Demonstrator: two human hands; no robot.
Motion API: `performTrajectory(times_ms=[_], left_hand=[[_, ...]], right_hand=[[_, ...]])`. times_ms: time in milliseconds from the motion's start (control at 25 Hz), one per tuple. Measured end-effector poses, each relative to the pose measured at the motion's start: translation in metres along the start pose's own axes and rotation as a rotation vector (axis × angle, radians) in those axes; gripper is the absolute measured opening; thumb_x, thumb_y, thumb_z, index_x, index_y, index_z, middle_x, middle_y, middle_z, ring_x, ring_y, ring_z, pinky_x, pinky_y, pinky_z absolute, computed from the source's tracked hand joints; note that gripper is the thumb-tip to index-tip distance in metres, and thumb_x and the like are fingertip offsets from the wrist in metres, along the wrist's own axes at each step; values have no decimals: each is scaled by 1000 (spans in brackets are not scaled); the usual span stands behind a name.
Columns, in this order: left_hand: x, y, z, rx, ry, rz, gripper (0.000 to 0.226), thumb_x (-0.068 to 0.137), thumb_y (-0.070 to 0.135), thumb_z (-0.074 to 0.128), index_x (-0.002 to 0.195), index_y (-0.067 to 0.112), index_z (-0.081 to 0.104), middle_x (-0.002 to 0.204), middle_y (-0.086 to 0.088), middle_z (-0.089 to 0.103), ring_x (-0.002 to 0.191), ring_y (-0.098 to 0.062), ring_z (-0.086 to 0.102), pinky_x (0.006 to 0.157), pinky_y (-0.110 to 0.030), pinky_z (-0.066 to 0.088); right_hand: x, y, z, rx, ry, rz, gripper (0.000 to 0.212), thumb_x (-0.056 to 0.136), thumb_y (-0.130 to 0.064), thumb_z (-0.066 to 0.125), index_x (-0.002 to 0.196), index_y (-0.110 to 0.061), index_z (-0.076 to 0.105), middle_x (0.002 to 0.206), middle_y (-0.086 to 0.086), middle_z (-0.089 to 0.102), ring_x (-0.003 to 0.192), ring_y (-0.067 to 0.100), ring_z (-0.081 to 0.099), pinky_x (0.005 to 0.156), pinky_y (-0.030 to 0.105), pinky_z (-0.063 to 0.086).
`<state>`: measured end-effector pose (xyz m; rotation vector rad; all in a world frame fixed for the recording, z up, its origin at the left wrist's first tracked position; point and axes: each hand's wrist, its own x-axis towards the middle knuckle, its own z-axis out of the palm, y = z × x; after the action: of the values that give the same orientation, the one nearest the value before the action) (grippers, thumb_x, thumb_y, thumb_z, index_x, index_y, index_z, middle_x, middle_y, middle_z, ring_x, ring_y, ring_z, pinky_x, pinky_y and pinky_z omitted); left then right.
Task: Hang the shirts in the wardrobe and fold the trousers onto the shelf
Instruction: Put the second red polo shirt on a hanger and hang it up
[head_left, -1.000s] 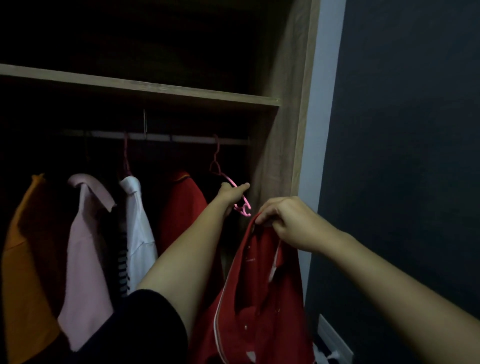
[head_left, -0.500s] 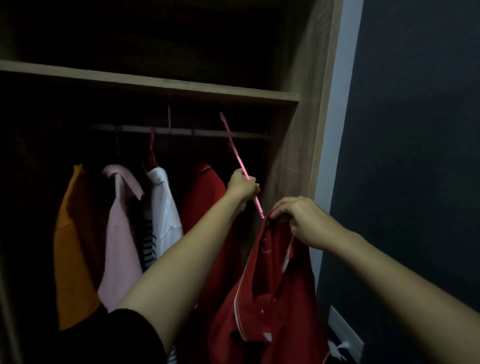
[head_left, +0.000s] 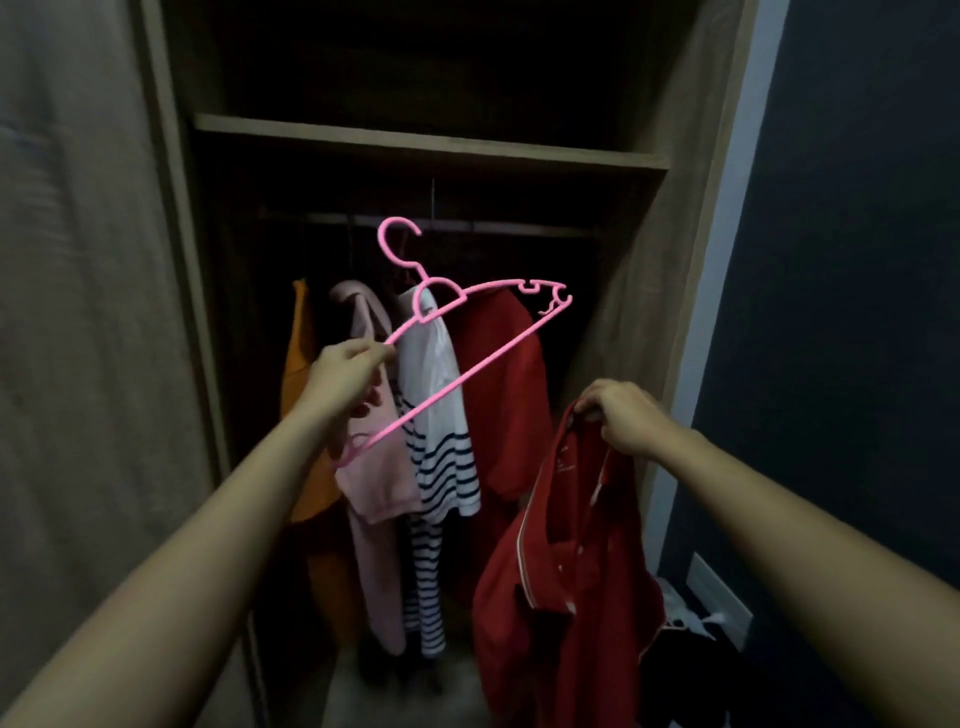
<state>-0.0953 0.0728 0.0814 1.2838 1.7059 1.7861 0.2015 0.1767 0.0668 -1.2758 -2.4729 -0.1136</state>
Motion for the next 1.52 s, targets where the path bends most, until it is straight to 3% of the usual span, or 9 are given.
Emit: performTrajectory(times_ms=[320, 480, 600, 800, 960, 1120, 1320, 1440, 1520], left_hand=[[-79, -43, -168, 197, -169, 33, 14, 87, 23, 63, 87, 20, 77, 53, -9, 43, 43, -15, 39, 39, -18, 31], [-101, -47, -156, 407, -156, 190, 10, 88, 28, 64, 89, 26, 74, 45, 10, 53, 42, 2, 45, 43, -16, 37], [-121, -56, -129, 485, -122, 334, 26, 86, 37, 64, 98, 17, 75, 77, 7, 74, 69, 15, 56, 59, -4, 38], [-139, -61, -124, 445, -8, 452, 28, 84, 34, 65, 98, 11, 75, 91, -4, 75, 85, 13, 56, 67, -1, 40], [-129, -33, -163, 647, 53, 551, 56, 75, 61, 46, 96, 19, 76, 89, -2, 75, 81, -9, 70, 66, -27, 55], [-132, -12, -192, 655, 27, 627, 46, 78, 51, 60, 95, 11, 76, 87, -6, 75, 76, 1, 64, 61, -7, 44], [-147, -56, -129, 523, 74, 496, 34, 80, 36, 65, 92, 6, 76, 88, -9, 74, 83, -11, 68, 67, -9, 40], [-160, -79, -110, 359, 251, 393, 15, 83, 14, 71, 93, 4, 75, 89, -12, 74, 83, -4, 65, 68, 1, 36], [-162, -85, -108, 281, 290, 367, 14, 83, 11, 69, 93, 4, 75, 87, -12, 74, 81, 8, 59, 66, 2, 37]], right_hand=[[-4, -41, -14, -37, -114, 61, 51, 72, -1, 59, 121, -12, 61, 130, 5, 52, 119, 23, 52, 101, 31, 42], [-6, -105, -9, 8, -109, -121, 45, 72, -3, 62, 117, -10, 64, 126, 6, 57, 115, 23, 56, 98, 31, 44], [-4, -153, -11, 8, -104, -273, 48, 69, -1, 56, 113, -15, 66, 123, 1, 60, 113, 21, 56, 96, 32, 45], [3, -167, -29, 66, -115, -306, 54, 67, 3, 51, 110, -25, 68, 121, -7, 62, 114, 17, 56, 96, 36, 46], [-1, -148, -29, 62, -119, -184, 49, 75, 4, 47, 112, -22, 68, 127, -9, 58, 119, 17, 53, 101, 34, 43], [-12, -141, -21, 77, -121, -159, 43, 80, 3, 48, 111, -17, 68, 127, -4, 59, 120, 17, 53, 101, 32, 42], [-20, -207, -18, 214, -143, -357, 29, 71, 3, 57, 97, -7, 63, 103, 8, 62, 95, 23, 57, 79, 31, 45], [-26, -202, -27, 303, -142, -363, 45, 81, -15, 57, 127, -18, 57, 113, 6, 65, 104, 22, 58, 90, 33, 45], [-27, -188, -32, -26, 91, -398, 50, 87, -55, 37, 132, -37, 47, 105, 0, 68, 104, 19, 57, 89, 39, 38]])
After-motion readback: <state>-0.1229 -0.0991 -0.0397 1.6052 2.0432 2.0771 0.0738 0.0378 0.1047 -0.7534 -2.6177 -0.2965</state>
